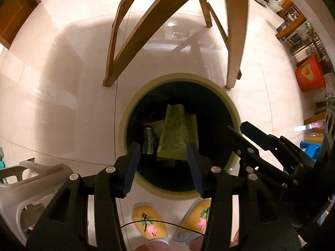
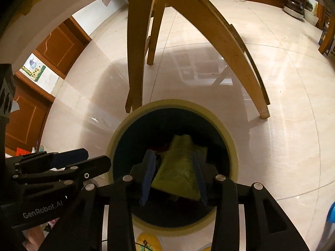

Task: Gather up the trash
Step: 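Lower both items into the black bin and open both tools, then raise both tools back above the table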

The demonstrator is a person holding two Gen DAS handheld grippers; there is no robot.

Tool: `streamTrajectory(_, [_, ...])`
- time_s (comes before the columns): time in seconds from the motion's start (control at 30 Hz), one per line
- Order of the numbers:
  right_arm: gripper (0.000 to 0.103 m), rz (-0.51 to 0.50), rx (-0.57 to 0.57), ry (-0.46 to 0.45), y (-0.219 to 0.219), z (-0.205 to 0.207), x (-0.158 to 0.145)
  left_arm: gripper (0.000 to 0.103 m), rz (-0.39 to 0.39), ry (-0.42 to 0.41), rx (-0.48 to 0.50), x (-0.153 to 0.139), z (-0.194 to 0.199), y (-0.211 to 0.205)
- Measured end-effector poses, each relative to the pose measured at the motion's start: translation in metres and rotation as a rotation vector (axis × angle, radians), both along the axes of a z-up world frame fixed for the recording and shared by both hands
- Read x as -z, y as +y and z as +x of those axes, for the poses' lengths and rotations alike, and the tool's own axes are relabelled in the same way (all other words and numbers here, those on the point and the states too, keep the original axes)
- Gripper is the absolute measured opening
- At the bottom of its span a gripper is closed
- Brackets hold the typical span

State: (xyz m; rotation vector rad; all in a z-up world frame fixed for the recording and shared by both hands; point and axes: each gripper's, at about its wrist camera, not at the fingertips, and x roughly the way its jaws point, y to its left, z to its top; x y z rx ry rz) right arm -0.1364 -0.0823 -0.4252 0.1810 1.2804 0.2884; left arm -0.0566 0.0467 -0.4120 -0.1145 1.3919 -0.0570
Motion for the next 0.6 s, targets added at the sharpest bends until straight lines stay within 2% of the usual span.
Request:
streamTrajectory(0.2, [0.038,-0.008,0.020,0.019,-0.008,-0.013,-0.073,0.043,-0.007,-0.003,0.002,-0.065,-0.017,0.005])
streamTrajectory(0.37, [0.038,-0.003,0.046,0.038,-0.017,-0.018,-0.150,0.043,0.005,-0.001,0.015,-0.155,-0.033,0.004])
streamTrajectory(0.5, [0.038,0.002,0.070,0.035,-0.017,-0.024,-0.234,0.043,0.055,-0.006,0.037,-0.232,-0.040,0.005])
streamTrajectory(0.6, [0.038,0.009,0.087,0.035,-0.018,-0.025,-0.292,0.043,0.042,-0.034,0.045,-0.288,-0.048,0.012])
